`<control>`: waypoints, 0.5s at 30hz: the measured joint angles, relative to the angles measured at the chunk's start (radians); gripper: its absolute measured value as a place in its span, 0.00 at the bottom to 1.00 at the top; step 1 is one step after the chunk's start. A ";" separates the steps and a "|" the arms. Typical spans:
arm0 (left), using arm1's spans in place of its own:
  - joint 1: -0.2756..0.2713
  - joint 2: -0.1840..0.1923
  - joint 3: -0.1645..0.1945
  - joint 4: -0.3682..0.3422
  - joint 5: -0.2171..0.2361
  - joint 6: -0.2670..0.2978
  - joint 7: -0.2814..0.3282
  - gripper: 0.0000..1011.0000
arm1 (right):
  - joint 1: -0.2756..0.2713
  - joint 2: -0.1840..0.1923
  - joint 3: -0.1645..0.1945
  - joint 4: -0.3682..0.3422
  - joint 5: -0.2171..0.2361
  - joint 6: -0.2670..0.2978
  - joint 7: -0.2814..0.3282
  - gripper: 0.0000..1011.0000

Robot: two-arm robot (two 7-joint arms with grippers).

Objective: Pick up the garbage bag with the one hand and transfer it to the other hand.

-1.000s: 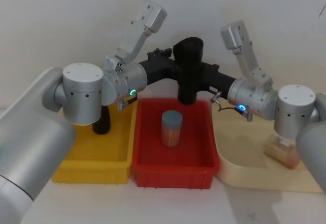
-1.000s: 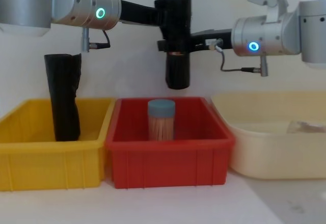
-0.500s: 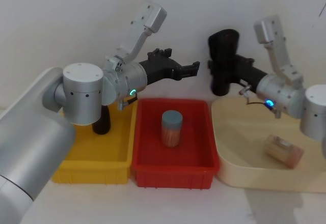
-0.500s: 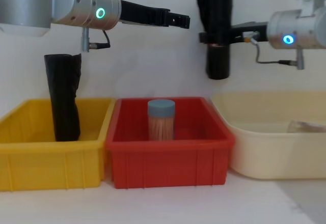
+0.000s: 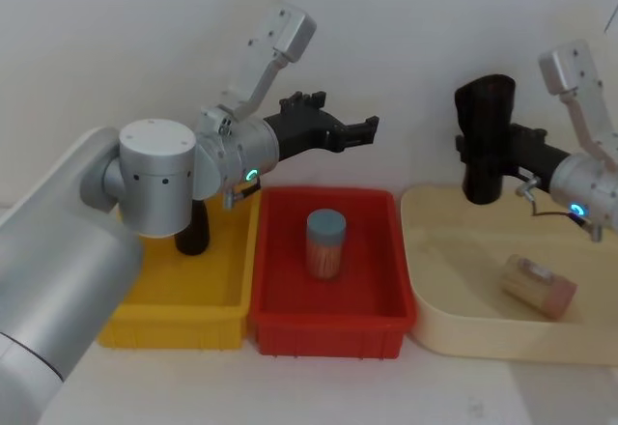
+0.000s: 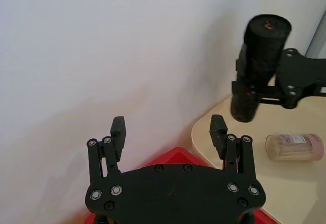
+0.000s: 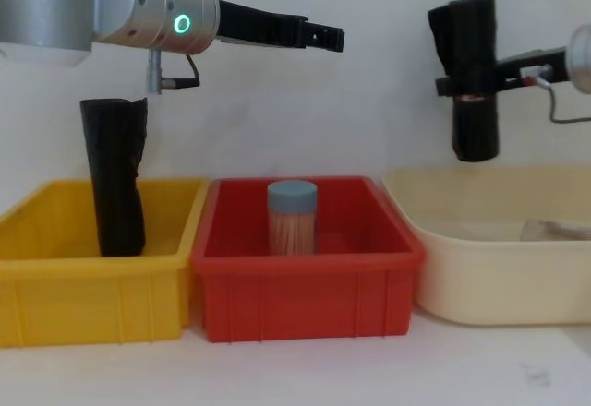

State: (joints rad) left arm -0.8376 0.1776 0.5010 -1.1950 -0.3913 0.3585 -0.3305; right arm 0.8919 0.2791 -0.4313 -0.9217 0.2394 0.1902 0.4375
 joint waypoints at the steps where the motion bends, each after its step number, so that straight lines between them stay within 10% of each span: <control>1: 0.000 0.000 0.000 0.000 0.000 0.000 0.000 0.99 | -0.009 0.015 -0.001 -0.023 -0.002 0.027 0.009 0.54; 15: 0.000 0.000 0.000 0.000 0.000 0.000 0.000 0.99 | -0.078 0.115 -0.014 -0.174 -0.008 0.163 0.068 0.88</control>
State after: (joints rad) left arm -0.8376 0.1775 0.5009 -1.1950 -0.3914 0.3585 -0.3305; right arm 0.8136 0.3941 -0.4449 -1.0955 0.2314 0.3527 0.5053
